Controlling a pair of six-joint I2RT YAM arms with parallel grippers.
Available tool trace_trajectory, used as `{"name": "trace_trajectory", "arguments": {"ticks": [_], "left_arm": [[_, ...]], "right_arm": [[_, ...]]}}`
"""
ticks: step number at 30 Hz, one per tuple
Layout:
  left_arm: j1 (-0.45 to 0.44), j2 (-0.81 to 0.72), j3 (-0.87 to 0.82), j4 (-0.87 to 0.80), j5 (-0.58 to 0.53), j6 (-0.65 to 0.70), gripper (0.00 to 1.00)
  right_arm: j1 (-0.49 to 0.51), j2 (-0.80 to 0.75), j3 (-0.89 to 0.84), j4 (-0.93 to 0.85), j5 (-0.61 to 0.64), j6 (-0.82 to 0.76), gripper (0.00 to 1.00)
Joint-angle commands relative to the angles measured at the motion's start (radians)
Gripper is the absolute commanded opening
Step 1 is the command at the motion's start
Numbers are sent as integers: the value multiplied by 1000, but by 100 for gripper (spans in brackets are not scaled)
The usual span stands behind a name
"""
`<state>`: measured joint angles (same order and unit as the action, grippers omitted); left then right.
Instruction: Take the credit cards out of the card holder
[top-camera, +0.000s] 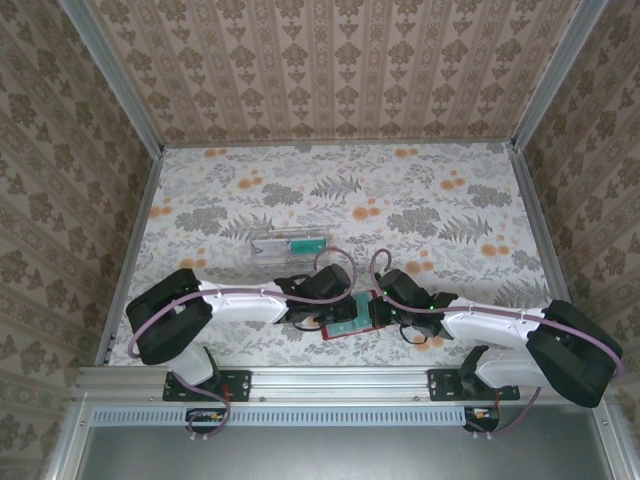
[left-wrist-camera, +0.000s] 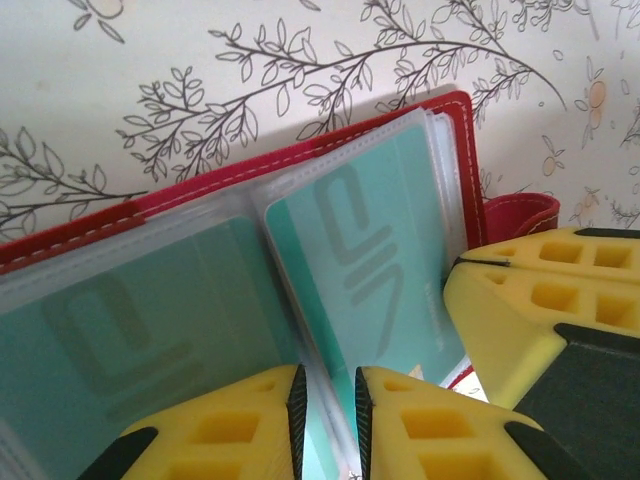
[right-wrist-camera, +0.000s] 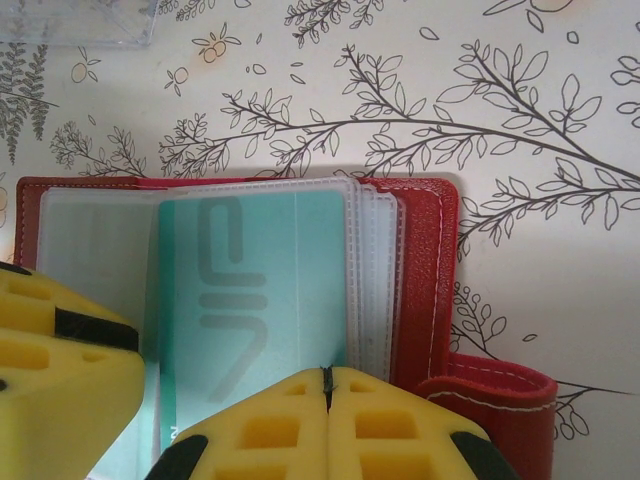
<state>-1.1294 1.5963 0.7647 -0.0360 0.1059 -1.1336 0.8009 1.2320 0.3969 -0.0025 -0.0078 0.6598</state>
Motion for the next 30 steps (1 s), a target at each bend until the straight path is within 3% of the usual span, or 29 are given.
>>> {"name": "trace_trajectory", "arguments": {"ticks": [1,14,19,23,26,30], "left_arm": [[-4,26,17,-21,8,-29,23],[0,57,13,61,34,-31,21],[0,52,9,69,32,-29,13],[1,46,3,91,31,-31,12],[3,31,-15,101,27,-41,0],[9,-8,-56,110,20,-59,0]], "right_arm": [[6,-4,-27,-31,-22,18,0],[15,-14,-33,-30,-22,24,0],[17,-9,-31,-27,-22,24,0],[17,-8,-32,-25,-21,27,0],[17,-6,-34,-27,-17,29,0],[18,-3,-31,-44,7,34,0]]}}
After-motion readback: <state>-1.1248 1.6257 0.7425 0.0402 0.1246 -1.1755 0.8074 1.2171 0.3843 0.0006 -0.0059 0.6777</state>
